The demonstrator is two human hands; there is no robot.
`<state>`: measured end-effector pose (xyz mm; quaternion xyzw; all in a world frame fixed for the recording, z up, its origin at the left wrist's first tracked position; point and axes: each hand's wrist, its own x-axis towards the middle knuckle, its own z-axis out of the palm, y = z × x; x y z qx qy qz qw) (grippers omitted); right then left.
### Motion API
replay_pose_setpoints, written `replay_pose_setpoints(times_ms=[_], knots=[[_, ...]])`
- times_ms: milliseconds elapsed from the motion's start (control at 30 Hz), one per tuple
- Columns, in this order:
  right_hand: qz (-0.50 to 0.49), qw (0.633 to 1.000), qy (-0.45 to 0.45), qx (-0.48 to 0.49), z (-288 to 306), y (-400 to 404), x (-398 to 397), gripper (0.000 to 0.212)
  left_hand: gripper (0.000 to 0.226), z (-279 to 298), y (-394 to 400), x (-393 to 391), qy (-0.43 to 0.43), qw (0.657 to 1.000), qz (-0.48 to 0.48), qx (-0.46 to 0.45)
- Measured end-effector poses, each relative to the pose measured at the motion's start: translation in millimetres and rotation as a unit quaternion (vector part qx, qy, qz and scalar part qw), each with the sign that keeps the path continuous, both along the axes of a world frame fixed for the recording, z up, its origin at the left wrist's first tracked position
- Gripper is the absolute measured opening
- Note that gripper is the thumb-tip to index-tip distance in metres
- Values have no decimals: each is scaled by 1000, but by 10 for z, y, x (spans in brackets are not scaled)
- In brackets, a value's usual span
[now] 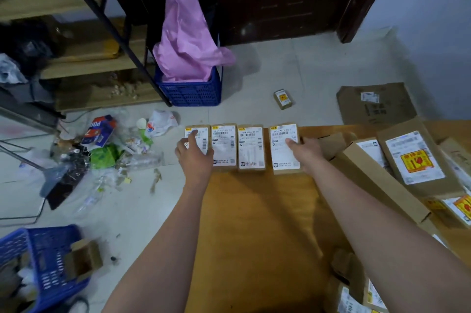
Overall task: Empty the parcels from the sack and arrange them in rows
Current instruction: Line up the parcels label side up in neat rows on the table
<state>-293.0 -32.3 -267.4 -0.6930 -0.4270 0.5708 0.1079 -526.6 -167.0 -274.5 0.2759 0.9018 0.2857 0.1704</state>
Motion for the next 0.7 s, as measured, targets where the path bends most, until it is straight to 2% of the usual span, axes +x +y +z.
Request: replay_pose_setpoints(times_ms=[100, 133, 233, 300, 400, 500, 700], knots=[[16, 1000, -5, -1, -668, 217, 104, 34, 73, -114, -15, -218, -39, 996, 10, -78], [21, 1000, -9, -3, -719, 230, 94, 36, 75, -153, -23, -266, -49, 994, 12, -97], [35, 999, -32, 6, -299, 107, -81, 30, 78, -286, -46, -356, -86, 991, 35, -97], [40, 998, -49, 4, -104, 46, -170, 35, 83, -336, -46, -384, -131, 985, 76, -78], [22, 998, -57, 9, -71, 43, -206, 39, 85, -372, -38, -417, -168, 978, 92, -81], [15, 998, -61, 17, -50, 72, -245, 39, 75, -405, -43, -444, -168, 980, 75, -77], [73, 990, -119, 18, -113, 142, -306, 30, 63, -401, -42, -448, -173, 980, 77, -62]])
